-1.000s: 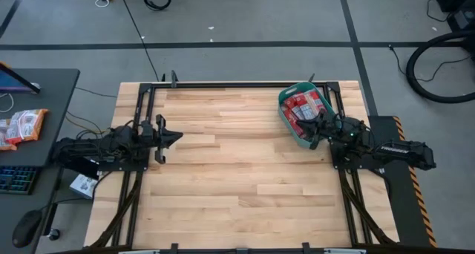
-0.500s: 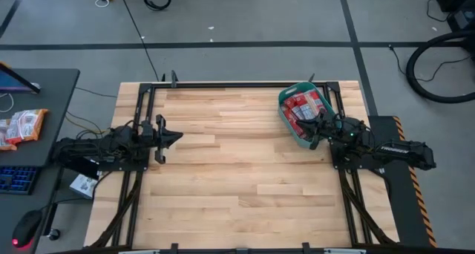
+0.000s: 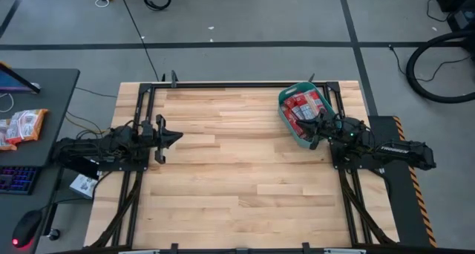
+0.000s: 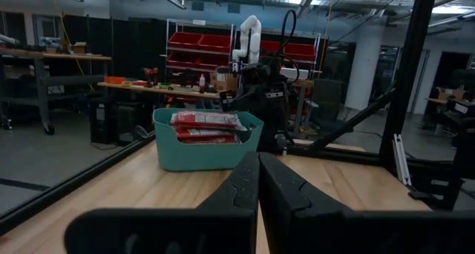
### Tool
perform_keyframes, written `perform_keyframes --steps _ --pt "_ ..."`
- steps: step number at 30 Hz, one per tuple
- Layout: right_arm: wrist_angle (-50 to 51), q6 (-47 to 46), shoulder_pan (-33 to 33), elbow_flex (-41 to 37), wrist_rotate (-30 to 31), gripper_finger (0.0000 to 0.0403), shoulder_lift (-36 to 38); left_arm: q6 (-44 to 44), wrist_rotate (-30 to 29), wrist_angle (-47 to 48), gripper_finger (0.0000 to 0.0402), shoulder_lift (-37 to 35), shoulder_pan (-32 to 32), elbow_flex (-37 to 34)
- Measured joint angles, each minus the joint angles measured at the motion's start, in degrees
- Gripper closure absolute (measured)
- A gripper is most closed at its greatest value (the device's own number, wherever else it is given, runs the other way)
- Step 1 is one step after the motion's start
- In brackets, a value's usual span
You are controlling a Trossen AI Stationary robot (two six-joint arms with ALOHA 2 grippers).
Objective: Sort popcorn bags into baskets
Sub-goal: Return to Home Position
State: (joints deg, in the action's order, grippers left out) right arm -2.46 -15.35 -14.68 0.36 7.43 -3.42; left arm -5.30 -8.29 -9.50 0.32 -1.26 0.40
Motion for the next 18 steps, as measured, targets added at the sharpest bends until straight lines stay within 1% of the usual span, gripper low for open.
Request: perform_keyframes --steps 18 --pt "0.0 -0.03 -0.02 0.0 -0.01 0.0366 0.0 0.02 0.01 0.01 0.0392 0.0 0.0 -0.02"
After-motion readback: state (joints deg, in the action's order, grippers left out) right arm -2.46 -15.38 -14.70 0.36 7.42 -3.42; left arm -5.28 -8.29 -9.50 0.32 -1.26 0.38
